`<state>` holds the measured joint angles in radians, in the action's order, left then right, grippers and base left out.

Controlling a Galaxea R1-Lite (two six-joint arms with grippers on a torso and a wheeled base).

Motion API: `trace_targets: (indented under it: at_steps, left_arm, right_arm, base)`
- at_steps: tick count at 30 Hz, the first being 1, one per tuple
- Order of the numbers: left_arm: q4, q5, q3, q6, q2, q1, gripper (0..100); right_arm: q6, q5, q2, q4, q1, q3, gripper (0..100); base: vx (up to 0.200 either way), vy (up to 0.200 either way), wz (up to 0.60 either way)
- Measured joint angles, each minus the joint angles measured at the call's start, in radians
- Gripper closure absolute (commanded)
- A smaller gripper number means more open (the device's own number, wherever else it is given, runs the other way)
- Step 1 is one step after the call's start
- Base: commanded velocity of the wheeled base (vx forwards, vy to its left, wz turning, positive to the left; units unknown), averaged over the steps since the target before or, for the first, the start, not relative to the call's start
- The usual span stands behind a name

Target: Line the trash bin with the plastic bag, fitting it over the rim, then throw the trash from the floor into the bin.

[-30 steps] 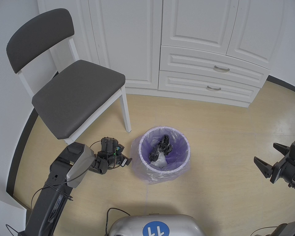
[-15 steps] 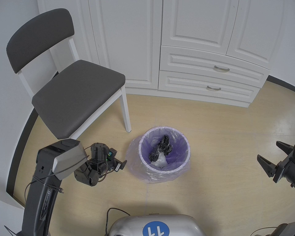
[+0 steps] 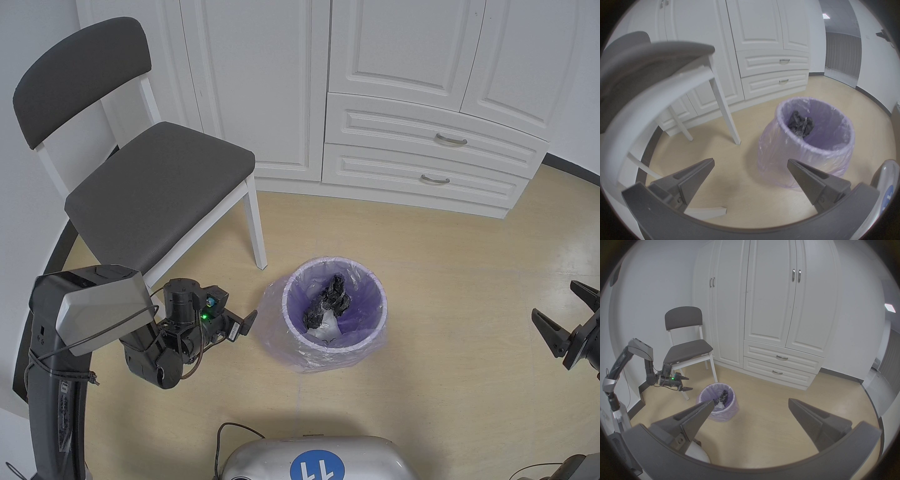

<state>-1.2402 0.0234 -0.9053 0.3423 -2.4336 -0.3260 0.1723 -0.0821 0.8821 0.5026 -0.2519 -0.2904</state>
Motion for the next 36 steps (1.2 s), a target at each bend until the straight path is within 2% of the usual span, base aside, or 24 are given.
trace_targets:
  at_steps: [8,14,19,24,30,36]
  left_arm:
    - [-0.271,-0.081,0.229,-0.030,0.151,-0.097,0]
    - [-0.289,-0.102,0.351,-0.081,0.332,-0.141,0]
    - [-0.290,-0.109,0.452,-0.134,0.518,-0.153,0]
    - [-0.288,-0.129,0.549,-0.189,0.712,-0.150,0]
    - [-0.219,-0.210,0.613,-0.228,0.949,-0.139,0]
    - [0.046,-0.253,0.621,-0.246,1.241,-0.089,0]
  right_arm:
    - [0.020,-0.017,-0.022,0.001,0.020,-0.004,0]
    - [0.022,-0.054,-0.030,0.006,0.042,-0.009,0]
    - [0.011,-0.152,-0.036,0.010,0.061,-0.019,0]
    - [-0.038,-0.227,-0.055,0.010,0.081,-0.029,0]
    - [-0.082,-0.274,-0.147,0.002,0.098,-0.021,0]
    - [-0.100,-0.312,-0.305,-0.011,0.131,0.000,0]
  base:
    - [0.000,0.000,0.00]
    - [0.000,0.000,0.00]
    - [0.000,0.000,0.00]
    - [0.000,0.000,0.00]
    - [0.000,0.000,0.00]
    - [0.000,0.000,0.00]
